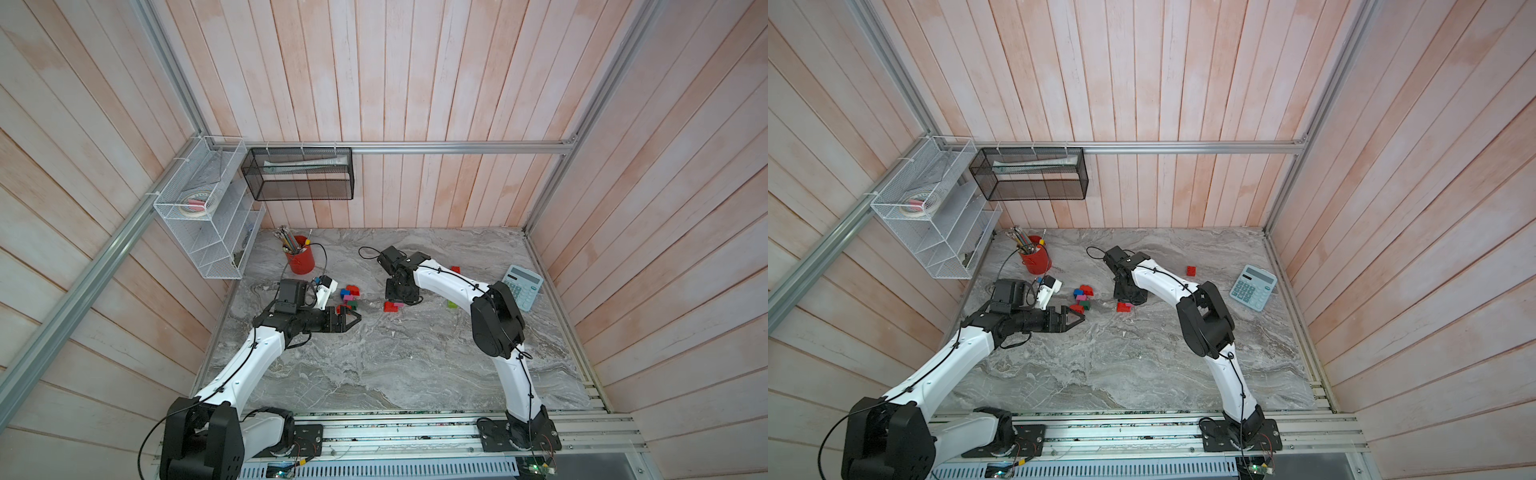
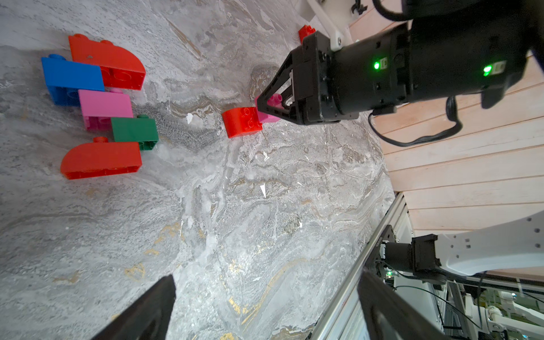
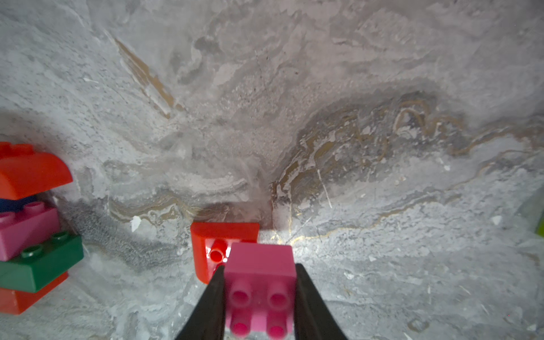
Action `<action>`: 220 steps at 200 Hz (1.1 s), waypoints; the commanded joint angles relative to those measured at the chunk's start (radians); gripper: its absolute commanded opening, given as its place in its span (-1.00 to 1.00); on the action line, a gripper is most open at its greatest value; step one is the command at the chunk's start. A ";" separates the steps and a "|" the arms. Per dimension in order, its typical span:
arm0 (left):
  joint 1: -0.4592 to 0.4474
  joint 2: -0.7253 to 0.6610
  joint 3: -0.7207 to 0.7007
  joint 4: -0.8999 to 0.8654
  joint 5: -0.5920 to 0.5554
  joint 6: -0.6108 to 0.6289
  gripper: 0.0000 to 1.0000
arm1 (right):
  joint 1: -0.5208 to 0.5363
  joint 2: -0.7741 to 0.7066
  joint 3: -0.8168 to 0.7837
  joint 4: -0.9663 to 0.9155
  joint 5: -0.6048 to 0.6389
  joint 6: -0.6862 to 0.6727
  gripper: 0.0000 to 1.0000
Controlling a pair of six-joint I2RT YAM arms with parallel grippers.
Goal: Assemble the letter s with lego
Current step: Assemble the lego brick with the lego brick.
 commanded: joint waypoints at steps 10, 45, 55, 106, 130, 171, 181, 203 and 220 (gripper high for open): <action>0.006 -0.014 -0.018 0.020 0.006 0.001 1.00 | 0.008 0.018 0.001 -0.025 -0.010 0.008 -0.43; 0.006 -0.015 -0.018 0.022 0.005 -0.003 1.00 | 0.010 0.023 -0.019 -0.019 -0.001 0.010 -0.42; 0.006 -0.014 -0.018 0.023 0.004 -0.005 0.99 | 0.010 0.022 -0.025 -0.010 -0.005 0.010 -0.43; 0.006 -0.008 -0.005 0.017 0.002 -0.009 1.00 | 0.010 0.024 -0.058 0.012 -0.007 0.014 -0.43; 0.006 -0.005 -0.002 0.014 0.001 -0.007 0.99 | 0.010 0.028 -0.065 0.017 -0.006 0.013 -0.42; 0.005 0.003 0.000 0.012 0.000 -0.003 1.00 | 0.010 0.036 -0.082 0.021 0.016 -0.002 -0.42; 0.006 0.004 -0.002 0.013 0.001 -0.004 1.00 | 0.010 0.038 -0.092 0.022 0.019 0.004 -0.43; 0.006 0.004 -0.005 0.015 0.001 -0.004 1.00 | 0.009 0.052 -0.102 0.030 0.017 0.008 -0.43; 0.005 0.002 -0.009 0.014 0.001 -0.003 0.99 | 0.012 0.064 -0.107 0.036 0.019 0.005 -0.43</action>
